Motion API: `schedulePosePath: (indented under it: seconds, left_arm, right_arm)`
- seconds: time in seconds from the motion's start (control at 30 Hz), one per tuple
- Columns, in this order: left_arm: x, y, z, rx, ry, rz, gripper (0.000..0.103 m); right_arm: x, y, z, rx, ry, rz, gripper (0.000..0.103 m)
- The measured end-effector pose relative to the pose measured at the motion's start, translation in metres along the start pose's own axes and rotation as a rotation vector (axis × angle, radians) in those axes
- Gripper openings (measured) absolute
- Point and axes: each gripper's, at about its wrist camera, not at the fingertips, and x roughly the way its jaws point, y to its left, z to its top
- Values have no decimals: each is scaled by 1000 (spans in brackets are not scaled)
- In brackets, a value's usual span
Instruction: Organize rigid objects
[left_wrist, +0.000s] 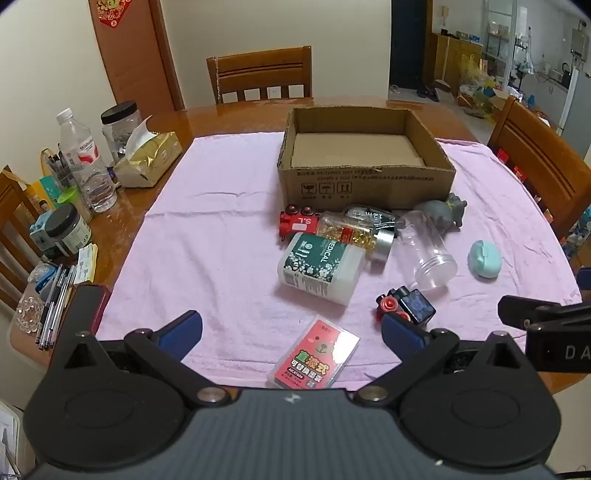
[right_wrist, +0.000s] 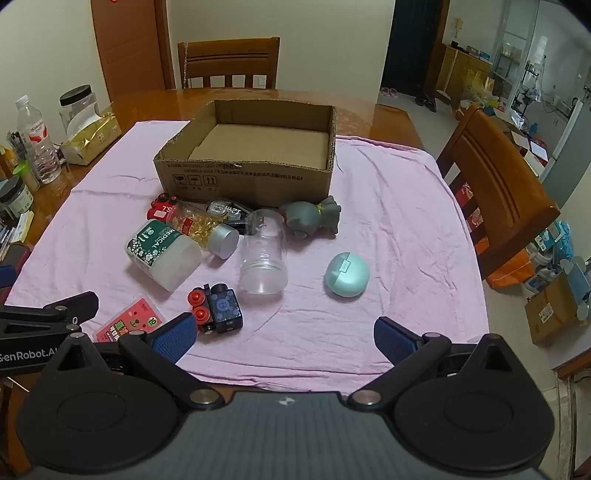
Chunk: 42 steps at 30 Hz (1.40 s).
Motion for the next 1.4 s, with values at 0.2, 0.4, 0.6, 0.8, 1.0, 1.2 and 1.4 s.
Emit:
schedulePosePath:
  seconds: [0.2, 0.4, 0.6, 0.8, 1.0, 1.2, 1.4]
  left_arm:
    - [-1, -5, 3, 8, -5, 3, 102]
    - [-6, -3, 1, 7, -17, -10, 102]
    - [-8, -4, 2, 9, -19, -16, 102]
    - [-8, -5, 2, 7, -18, -20, 102]
    - [-9, -5, 2, 6, -20, -19, 102]
    - [-10, -5, 3, 5, -23, -18, 102]
    - [-11, -4, 3, 5, -28, -18, 102]
  right_arm:
    - [1, 0, -1, -1, -6, -2, 103]
    - [-3, 0, 3, 3, -6, 0, 103]
    - [-3, 0, 1, 4, -12, -1, 103]
    - [-5, 0, 2, 1, -14, -2, 103]
    - [-6, -1, 2, -1, -19, -2, 103]
    - [-7, 0, 3, -4, -26, -3, 103]
    - [-8, 0, 4, -3, -29, -3, 103]
